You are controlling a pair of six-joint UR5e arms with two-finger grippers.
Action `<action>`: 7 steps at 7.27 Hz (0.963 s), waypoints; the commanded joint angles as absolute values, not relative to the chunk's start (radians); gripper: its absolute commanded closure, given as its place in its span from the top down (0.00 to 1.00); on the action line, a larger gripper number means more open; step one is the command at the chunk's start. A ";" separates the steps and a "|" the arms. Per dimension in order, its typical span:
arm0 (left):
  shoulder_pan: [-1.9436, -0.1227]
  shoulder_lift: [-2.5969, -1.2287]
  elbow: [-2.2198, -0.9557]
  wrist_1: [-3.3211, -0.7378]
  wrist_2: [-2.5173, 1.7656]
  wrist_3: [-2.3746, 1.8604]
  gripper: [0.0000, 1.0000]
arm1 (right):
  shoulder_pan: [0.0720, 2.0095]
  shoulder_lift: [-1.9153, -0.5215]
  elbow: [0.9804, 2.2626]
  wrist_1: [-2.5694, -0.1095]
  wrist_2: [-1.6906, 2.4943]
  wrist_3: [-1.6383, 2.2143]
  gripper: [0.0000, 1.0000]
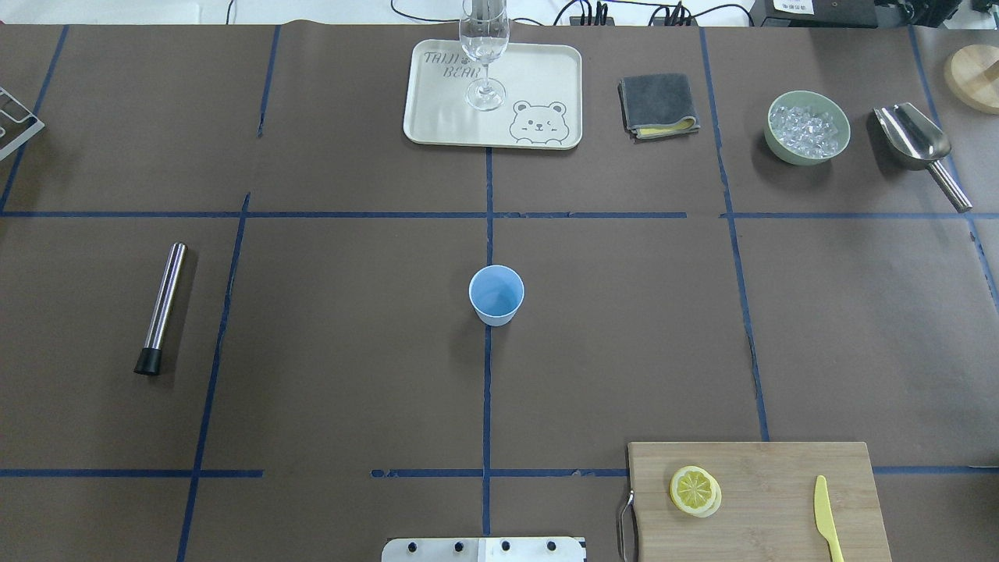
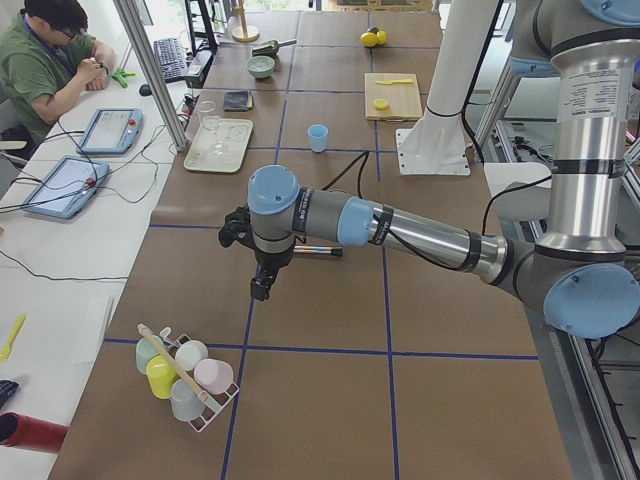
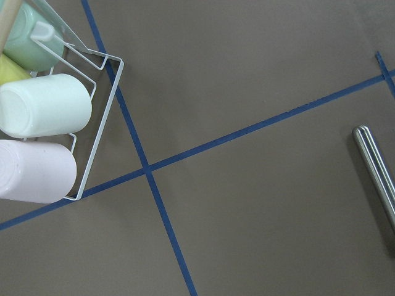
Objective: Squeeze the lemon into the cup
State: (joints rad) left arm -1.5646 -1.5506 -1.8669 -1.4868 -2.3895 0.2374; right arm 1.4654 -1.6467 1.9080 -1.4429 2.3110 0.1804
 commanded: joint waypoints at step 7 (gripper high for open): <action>-1.562 -1.597 -1.879 -1.489 -2.390 0.236 1.00 | 0.807 -1.808 2.179 -1.114 1.934 0.888 1.00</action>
State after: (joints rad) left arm -1.5625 -1.5883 -1.8782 -1.4895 -2.3912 0.2367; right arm 0.9817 -1.7760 2.0965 -1.1139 2.0644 0.6737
